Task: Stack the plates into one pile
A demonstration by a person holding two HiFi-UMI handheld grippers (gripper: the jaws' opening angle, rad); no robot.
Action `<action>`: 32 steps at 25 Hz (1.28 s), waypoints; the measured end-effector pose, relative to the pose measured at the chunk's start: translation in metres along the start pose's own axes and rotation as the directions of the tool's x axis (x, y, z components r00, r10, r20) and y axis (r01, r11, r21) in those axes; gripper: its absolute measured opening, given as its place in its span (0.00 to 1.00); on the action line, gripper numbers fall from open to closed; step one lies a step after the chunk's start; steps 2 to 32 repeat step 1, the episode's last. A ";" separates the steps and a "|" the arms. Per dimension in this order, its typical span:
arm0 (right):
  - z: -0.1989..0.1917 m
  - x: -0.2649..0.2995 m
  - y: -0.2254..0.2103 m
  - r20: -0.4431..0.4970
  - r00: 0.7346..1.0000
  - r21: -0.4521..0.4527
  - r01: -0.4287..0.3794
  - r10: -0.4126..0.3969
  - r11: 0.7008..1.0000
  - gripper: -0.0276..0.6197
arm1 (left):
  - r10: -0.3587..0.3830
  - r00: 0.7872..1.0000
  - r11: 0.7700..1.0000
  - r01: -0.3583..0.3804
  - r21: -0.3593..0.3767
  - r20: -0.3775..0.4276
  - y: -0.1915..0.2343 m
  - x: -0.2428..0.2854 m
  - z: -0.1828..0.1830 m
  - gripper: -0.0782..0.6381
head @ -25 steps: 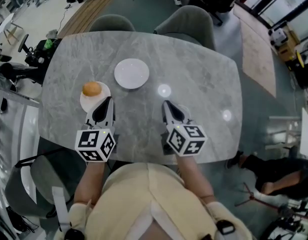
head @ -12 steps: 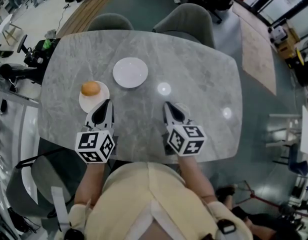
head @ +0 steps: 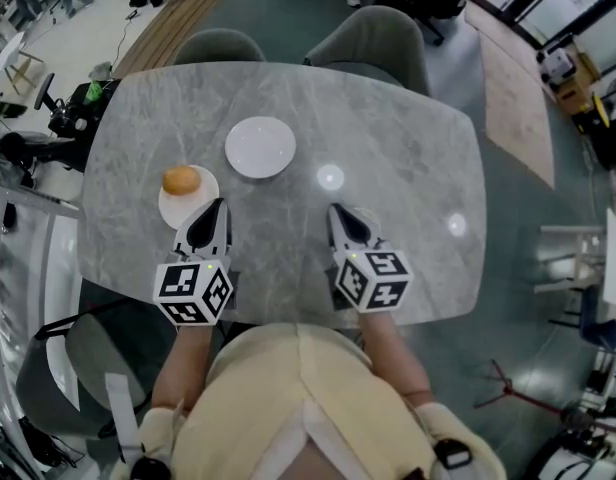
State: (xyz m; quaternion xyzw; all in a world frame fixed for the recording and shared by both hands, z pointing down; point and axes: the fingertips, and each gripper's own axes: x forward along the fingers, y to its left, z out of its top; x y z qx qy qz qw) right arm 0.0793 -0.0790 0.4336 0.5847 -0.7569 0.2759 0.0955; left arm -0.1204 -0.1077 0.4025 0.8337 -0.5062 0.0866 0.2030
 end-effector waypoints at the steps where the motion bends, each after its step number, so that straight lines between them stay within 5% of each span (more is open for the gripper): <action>1: 0.000 0.000 0.000 0.000 1.000 0.000 0.000 0.000 1.000 0.05 | 0.000 1.000 1.000 0.000 0.000 0.000 0.000 0.001 0.000 0.11; 32: 0.000 0.000 0.000 0.000 1.000 0.000 0.000 0.000 1.000 0.05 | 0.000 1.000 1.000 0.000 0.000 0.000 0.000 0.001 0.000 0.11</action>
